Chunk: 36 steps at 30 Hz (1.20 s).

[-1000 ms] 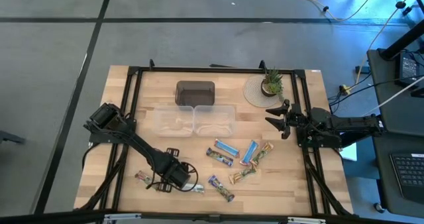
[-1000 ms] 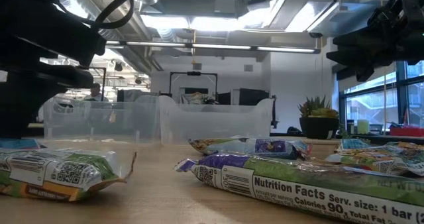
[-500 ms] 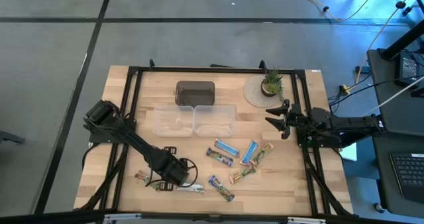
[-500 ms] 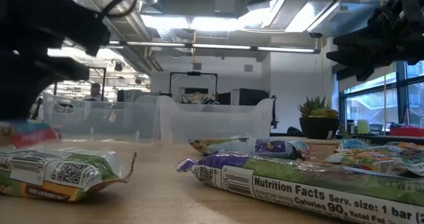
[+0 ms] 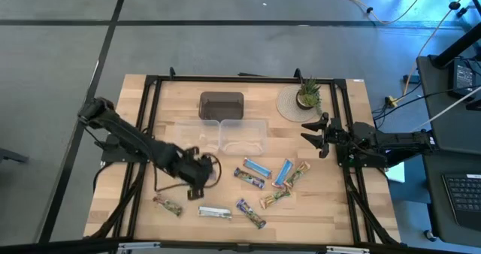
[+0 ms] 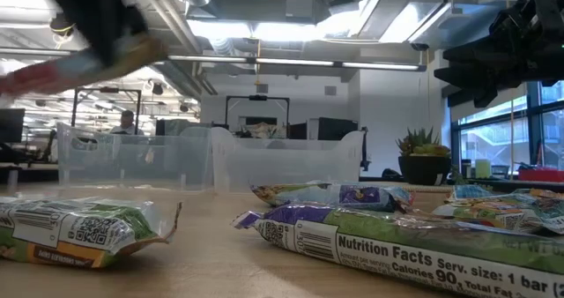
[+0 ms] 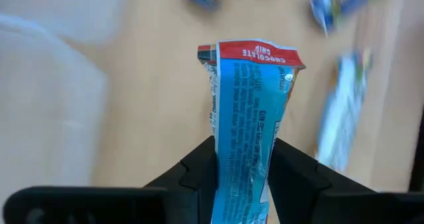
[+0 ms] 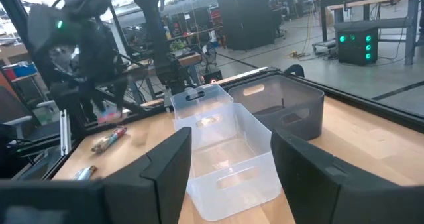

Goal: Pick and place Granola Bars by type
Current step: Put the red granola bar into the black bin

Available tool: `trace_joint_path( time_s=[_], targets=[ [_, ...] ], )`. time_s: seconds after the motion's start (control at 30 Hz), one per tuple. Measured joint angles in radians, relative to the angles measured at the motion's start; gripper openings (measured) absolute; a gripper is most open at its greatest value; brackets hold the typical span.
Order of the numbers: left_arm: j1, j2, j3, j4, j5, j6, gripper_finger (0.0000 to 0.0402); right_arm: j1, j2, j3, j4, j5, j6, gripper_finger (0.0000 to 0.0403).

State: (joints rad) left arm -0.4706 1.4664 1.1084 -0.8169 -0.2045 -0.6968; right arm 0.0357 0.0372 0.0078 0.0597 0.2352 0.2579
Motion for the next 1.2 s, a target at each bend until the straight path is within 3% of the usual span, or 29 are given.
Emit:
trace_joint_path(
  time_s=[0.23,0.5,0.67,0.83,1.0,1.2],
  targets=[
    [0.135,-0.150,0.002,-0.004,-0.219,0.151,0.0111,0.000,0.000,0.000,0.000,0.000,0.001,0.0210],
    [0.330,-0.198,0.002,0.097,-0.580,0.373,0.0111,0.000,0.000,0.000,0.000,0.000,0.003,0.0210],
    [0.412,-0.195,0.002,0.147,-0.669,0.431,0.0111,0.000,0.000,0.000,0.000,0.000,0.006,0.0210],
    [0.493,-0.195,0.002,0.207,-0.609,0.450,0.0111,0.000,0.000,0.000,0.000,0.000,0.076,0.0210],
    [0.644,-0.191,0.002,0.284,-0.313,0.552,0.0111,0.000,0.000,0.000,0.000,0.000,0.108,0.0210],
    [0.790,-0.138,0.002,0.290,-0.118,0.640,0.0111,0.000,0.000,0.000,0.000,0.000,0.129,0.0210]
  ],
)
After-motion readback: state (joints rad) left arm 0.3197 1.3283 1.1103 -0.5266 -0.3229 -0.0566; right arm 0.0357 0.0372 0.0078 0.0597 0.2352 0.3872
